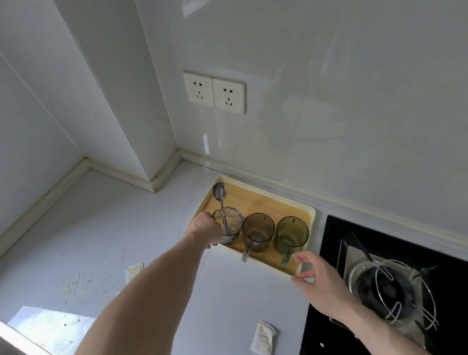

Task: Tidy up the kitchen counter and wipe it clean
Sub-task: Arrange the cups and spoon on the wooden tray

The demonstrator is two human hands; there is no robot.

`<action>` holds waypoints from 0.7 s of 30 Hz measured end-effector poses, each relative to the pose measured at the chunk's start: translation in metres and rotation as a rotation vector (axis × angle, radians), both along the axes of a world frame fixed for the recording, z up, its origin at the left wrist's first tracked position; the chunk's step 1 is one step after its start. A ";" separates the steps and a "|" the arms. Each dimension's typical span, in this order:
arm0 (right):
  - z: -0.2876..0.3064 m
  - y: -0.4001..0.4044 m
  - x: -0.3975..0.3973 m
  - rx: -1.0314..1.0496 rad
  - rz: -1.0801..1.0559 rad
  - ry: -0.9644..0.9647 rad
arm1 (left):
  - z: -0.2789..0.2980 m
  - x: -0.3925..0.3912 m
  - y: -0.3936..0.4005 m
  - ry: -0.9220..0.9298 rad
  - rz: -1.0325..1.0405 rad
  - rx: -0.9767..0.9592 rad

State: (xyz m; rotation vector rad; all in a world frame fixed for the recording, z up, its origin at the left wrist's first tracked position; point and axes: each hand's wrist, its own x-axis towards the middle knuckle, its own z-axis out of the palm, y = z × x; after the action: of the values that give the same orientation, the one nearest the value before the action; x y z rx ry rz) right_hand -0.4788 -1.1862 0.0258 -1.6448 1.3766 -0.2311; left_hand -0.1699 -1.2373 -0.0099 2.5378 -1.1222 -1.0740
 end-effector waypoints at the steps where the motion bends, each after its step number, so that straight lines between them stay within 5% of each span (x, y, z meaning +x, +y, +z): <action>1: 0.000 -0.001 0.000 -0.004 -0.006 -0.003 | 0.000 0.000 -0.001 -0.002 -0.011 0.006; 16: -0.011 -0.024 0.018 -0.016 -0.059 0.045 | 0.004 0.004 0.011 -0.096 -0.121 -0.038; 21: -0.011 -0.022 0.028 -0.015 -0.028 0.045 | 0.001 0.006 0.018 0.000 -0.044 -0.034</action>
State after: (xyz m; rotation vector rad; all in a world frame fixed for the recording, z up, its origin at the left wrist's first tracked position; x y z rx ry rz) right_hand -0.4512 -1.2081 0.0144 -1.6527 1.4358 -0.2219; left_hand -0.1639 -1.2198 -0.0087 2.4982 -1.1913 -1.0557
